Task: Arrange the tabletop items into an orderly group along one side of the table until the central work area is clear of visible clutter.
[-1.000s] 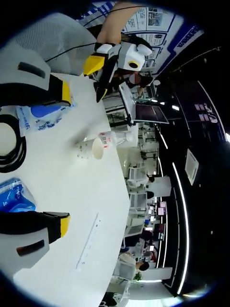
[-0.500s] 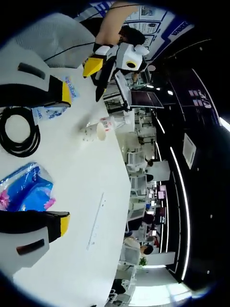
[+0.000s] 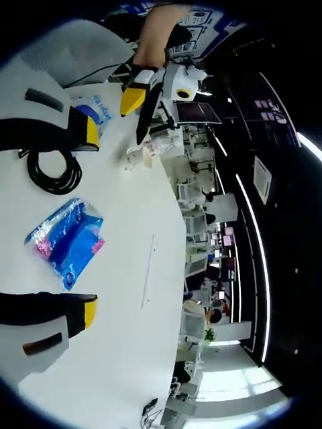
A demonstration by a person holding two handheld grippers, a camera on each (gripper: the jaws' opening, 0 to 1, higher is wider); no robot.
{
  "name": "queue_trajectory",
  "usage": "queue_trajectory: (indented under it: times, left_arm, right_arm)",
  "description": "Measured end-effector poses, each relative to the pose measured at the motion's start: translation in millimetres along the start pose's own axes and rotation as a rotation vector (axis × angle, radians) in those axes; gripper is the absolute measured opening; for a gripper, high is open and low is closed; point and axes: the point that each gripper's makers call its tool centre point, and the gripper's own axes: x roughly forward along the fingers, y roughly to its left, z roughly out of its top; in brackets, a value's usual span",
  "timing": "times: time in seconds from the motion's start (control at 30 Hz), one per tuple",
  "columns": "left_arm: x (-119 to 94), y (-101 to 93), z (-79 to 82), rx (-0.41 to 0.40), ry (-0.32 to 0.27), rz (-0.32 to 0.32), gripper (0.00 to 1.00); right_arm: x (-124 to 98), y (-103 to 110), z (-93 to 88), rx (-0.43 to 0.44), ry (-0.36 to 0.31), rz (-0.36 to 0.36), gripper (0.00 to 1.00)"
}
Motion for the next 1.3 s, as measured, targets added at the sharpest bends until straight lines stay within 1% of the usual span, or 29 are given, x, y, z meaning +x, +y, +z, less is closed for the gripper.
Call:
queue_trajectory:
  times: [0.13, 0.37, 0.63, 0.9, 1.07, 1.1, 1.3]
  left_arm:
    - [7.2, -8.1, -3.4, 0.015, 0.017, -0.027, 0.87]
    - [14.4, -14.7, -5.5, 0.022, 0.033, -0.051, 0.87]
    - [22.7, -9.8, -3.8, 0.027, 0.047, -0.047, 0.87]
    - [36.8, -7.5, -4.8, 0.037, 0.072, -0.048, 0.86]
    - [51.2, -6.0, -7.2, 0.038, 0.095, -0.052, 0.86]
    - [54.8, -6.2, -9.0, 0.044, 0.108, -0.053, 0.86]
    - [74.8, -6.3, -12.4, 0.053, 0.142, -0.057, 0.83]
  right_arm:
    - [-10.3, -4.7, -2.9, 0.019, -0.003, -0.031, 0.84]
    - [-16.4, -9.6, -5.3, 0.035, -0.008, -0.06, 0.84]
    - [-12.4, -13.4, -10.8, 0.06, 0.004, -0.078, 0.81]
    - [-6.2, -16.2, -16.9, 0.086, 0.02, -0.081, 0.79]
    - [-2.6, -26.8, -27.6, 0.144, 0.042, -0.123, 0.74]
    - [-2.0, -29.3, -30.1, 0.153, 0.046, -0.13, 0.74]
    - [2.2, -40.4, -44.9, 0.216, 0.079, -0.173, 0.7]
